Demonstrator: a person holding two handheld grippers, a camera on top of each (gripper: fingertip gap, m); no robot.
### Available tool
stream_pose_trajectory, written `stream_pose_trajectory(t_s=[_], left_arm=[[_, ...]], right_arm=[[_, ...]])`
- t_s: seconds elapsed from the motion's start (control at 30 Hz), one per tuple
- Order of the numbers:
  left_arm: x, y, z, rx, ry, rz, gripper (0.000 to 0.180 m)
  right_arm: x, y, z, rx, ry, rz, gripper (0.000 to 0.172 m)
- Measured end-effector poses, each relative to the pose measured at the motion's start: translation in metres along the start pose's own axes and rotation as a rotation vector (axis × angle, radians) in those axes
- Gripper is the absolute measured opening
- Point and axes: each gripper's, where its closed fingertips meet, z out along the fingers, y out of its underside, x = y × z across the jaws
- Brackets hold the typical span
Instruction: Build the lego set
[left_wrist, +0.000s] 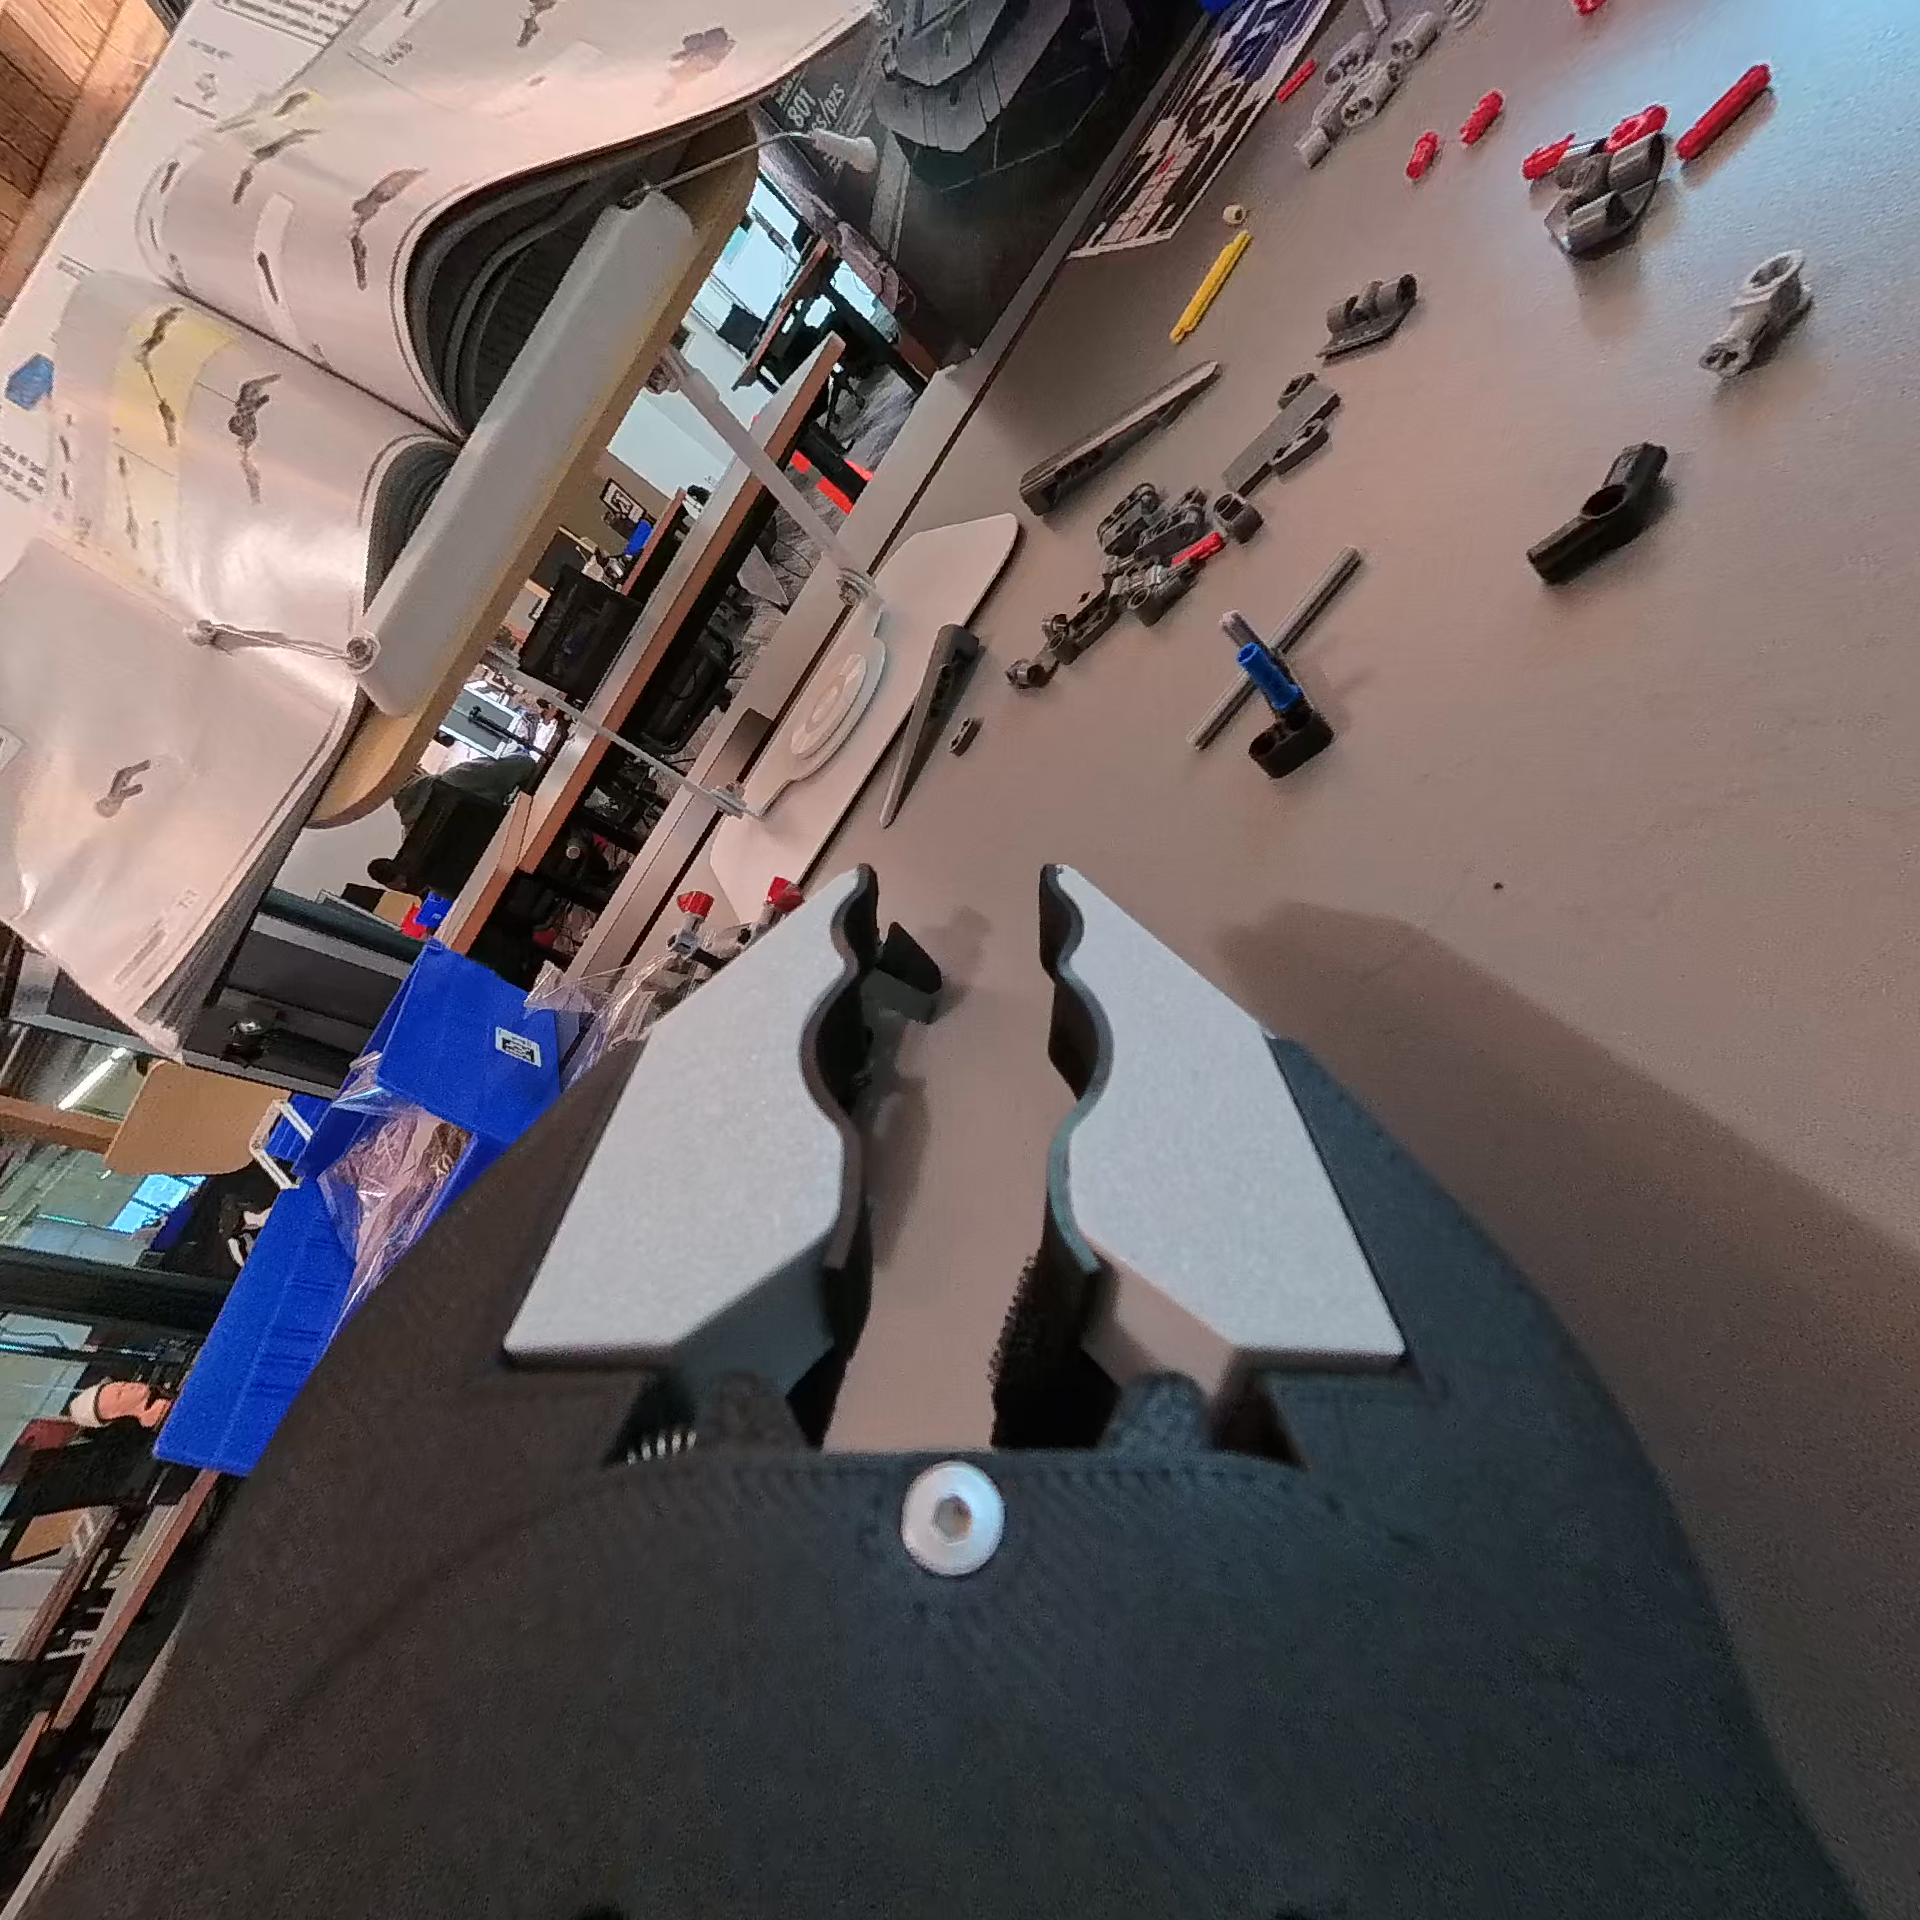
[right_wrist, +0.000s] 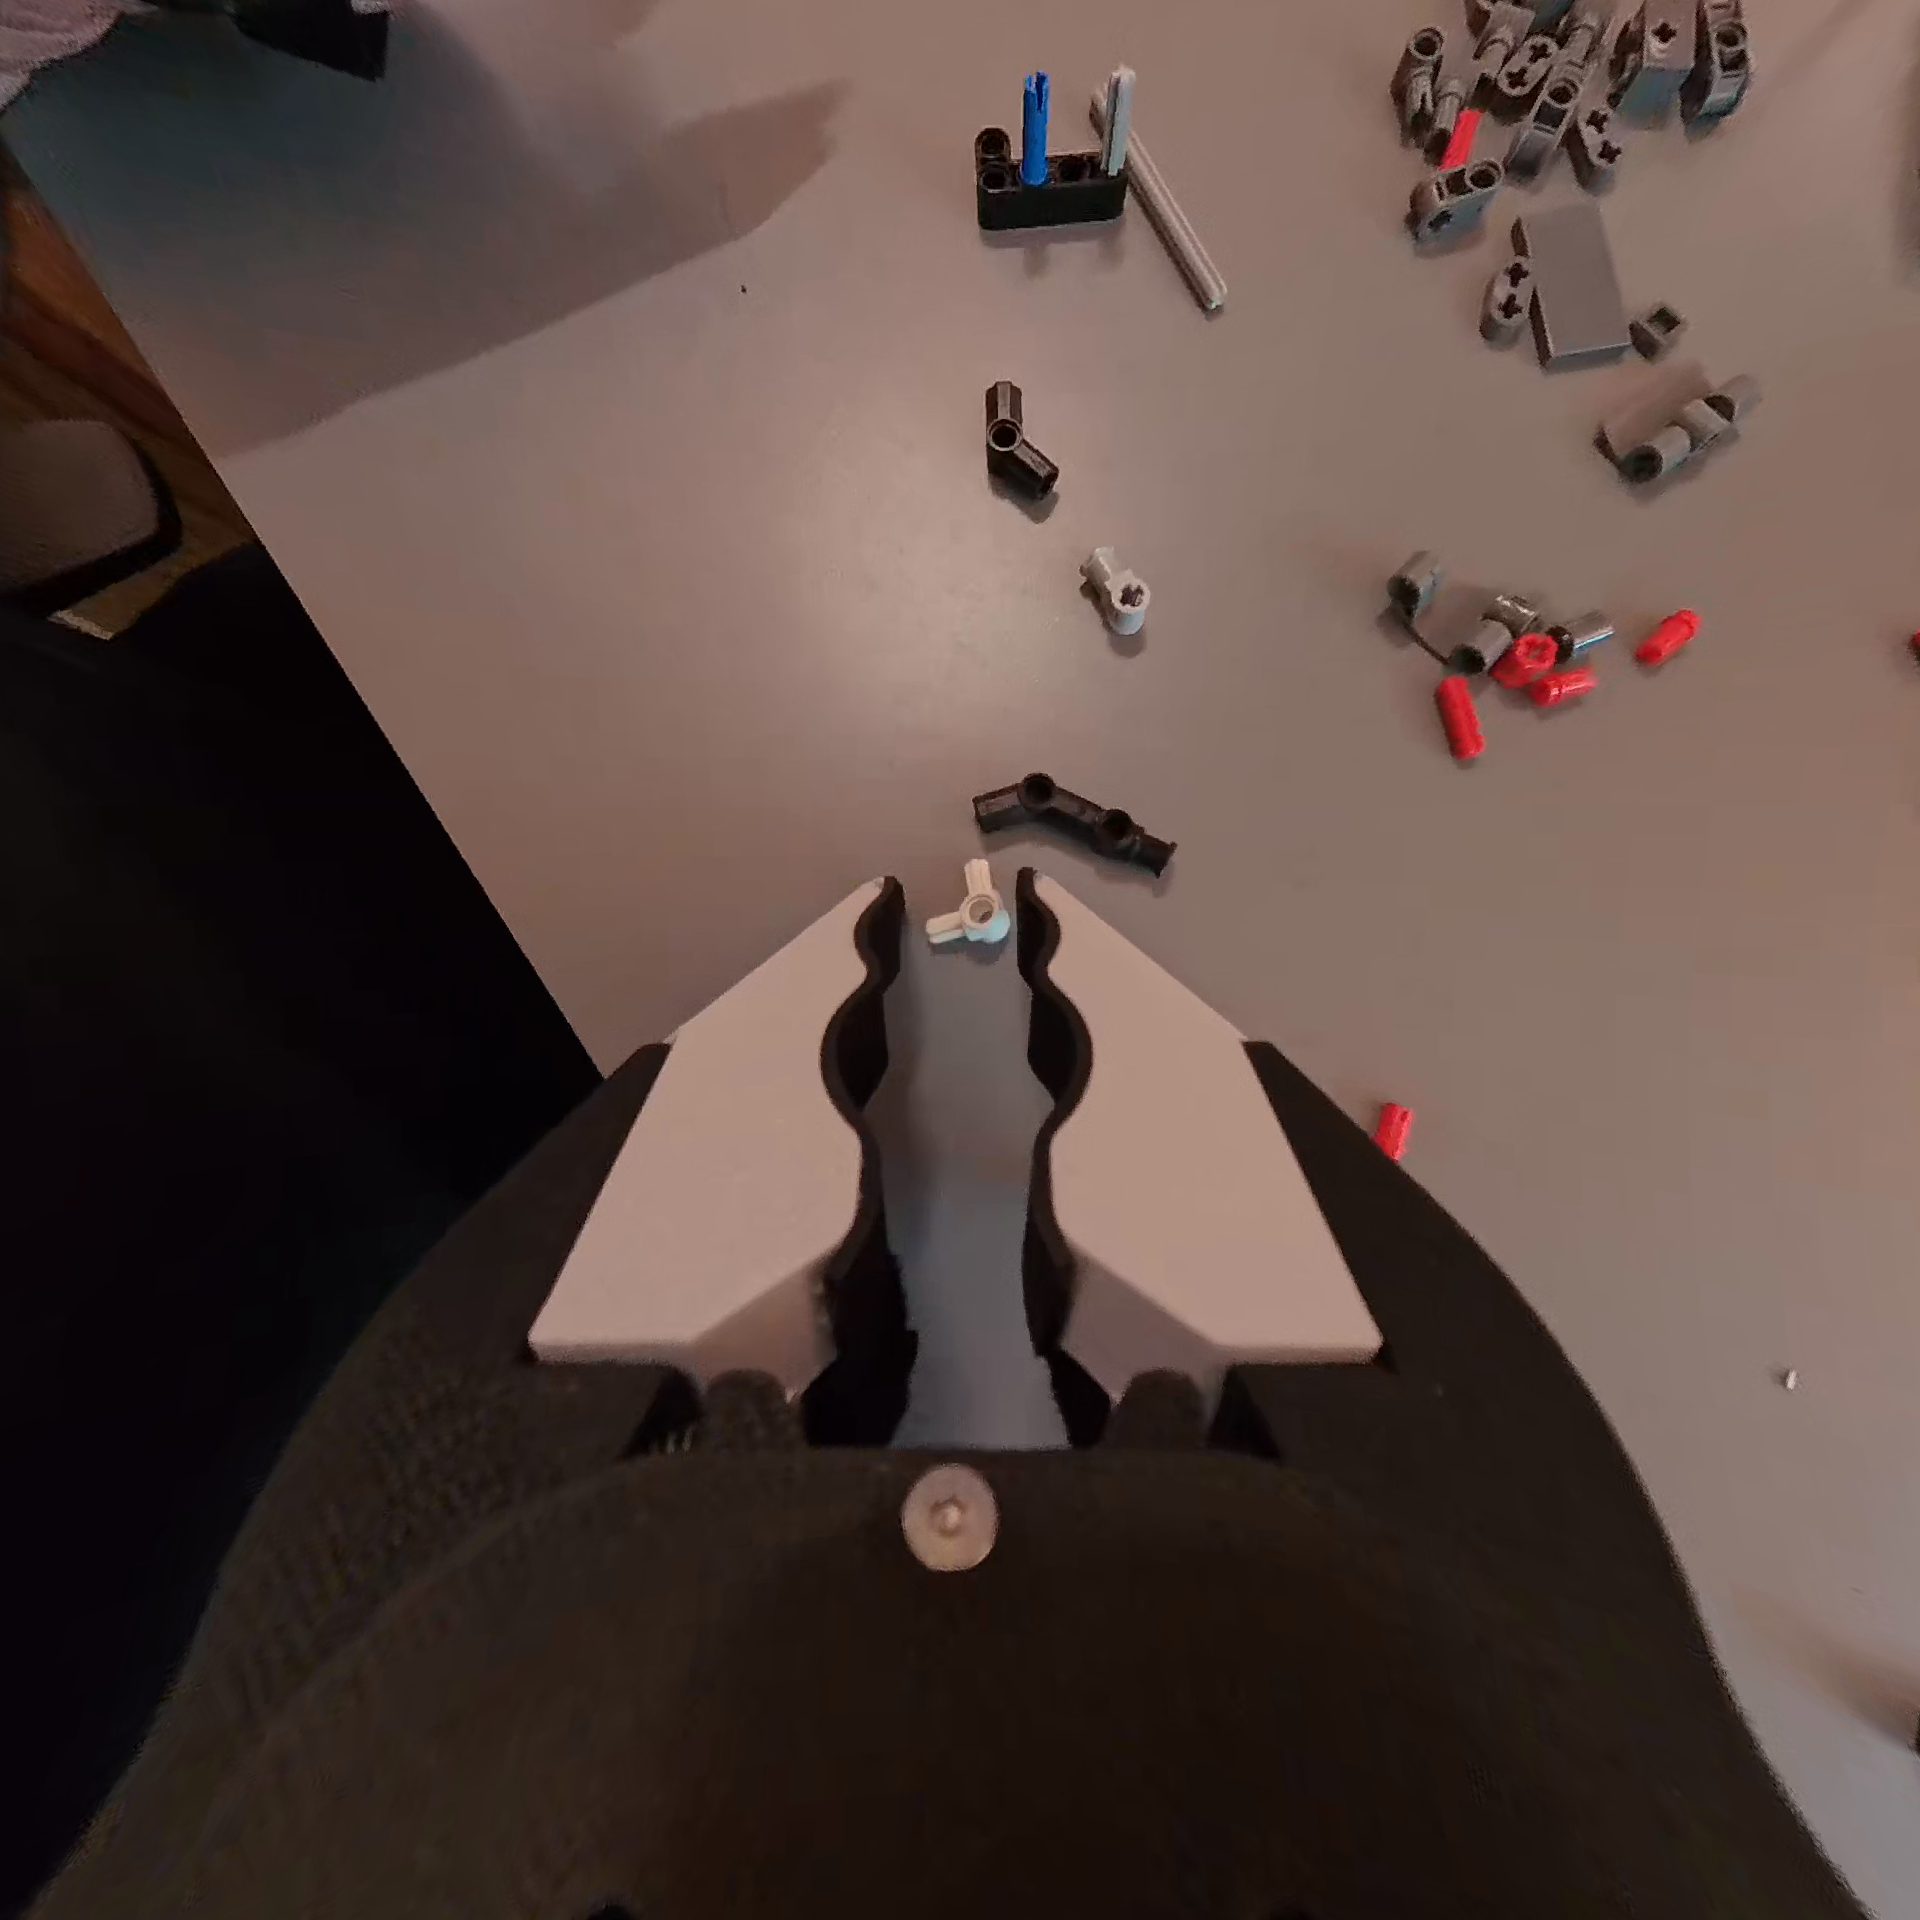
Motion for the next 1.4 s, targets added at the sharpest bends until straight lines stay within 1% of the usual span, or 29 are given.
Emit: stream_pose_trajectory(t_s=[0.17, 0.27, 0.4, 0.53, 0.7, 0.8, 0.9, 1.0, 1.1, 1.2, 1.4], left_arm=[[0.001, 0.000, 0.001, 0.002, 0.006, -0.002, 0.030], [0.001, -0.001, 0.001, 0.003, 0.009, -0.004, 0.030], [0.000, -0.002, 0.000, 0.011, 0.006, -0.007, 0.029], [0.000, -0.004, -0.002, 0.022, 0.006, -0.011, 0.029], [-0.001, -0.018, -0.011, 0.101, -0.001, -0.021, 0.026], [0.007, -0.030, -0.019, 0.164, 0.041, -0.021, 0.028], [0.028, -0.045, -0.027, 0.219, 0.132, -0.024, 0.032], [0.053, -0.070, -0.038, 0.300, 0.222, -0.020, 0.034], [0.078, -0.090, -0.043, 0.353, 0.306, 0.036, 0.035], [0.090, -0.091, -0.038, 0.337, 0.350, 0.096, 0.038], [0.087, -0.091, -0.033, 0.327, 0.336, 0.106, 0.035]], right_arm=[[0.004, 0.005, -0.006, -0.014, 0.041, 0.016, 0.019], [0.004, 0.005, -0.004, -0.015, 0.051, 0.027, 0.016], [0.006, 0.004, -0.001, -0.007, 0.062, 0.028, 0.007], [0.006, 0.004, -0.001, 0.006, 0.064, 0.025, 0.007], [0.004, 0.001, -0.002, 0.033, 0.063, 0.018, 0.007], [0.002, -0.003, -0.004, 0.060, 0.054, 0.017, 0.007], [-0.004, -0.012, -0.006, 0.098, 0.027, 0.010, 0.006], [-0.010, -0.027, -0.008, 0.145, -0.022, 0.001, 0.007], [-0.017, -0.044, -0.007, 0.183, -0.077, -0.018, 0.006], [-0.021, -0.058, -0.004, 0.205, -0.112, -0.048, 0.006], [-0.026, -0.078, 0.005, 0.223, -0.163, -0.101, 0.006]])
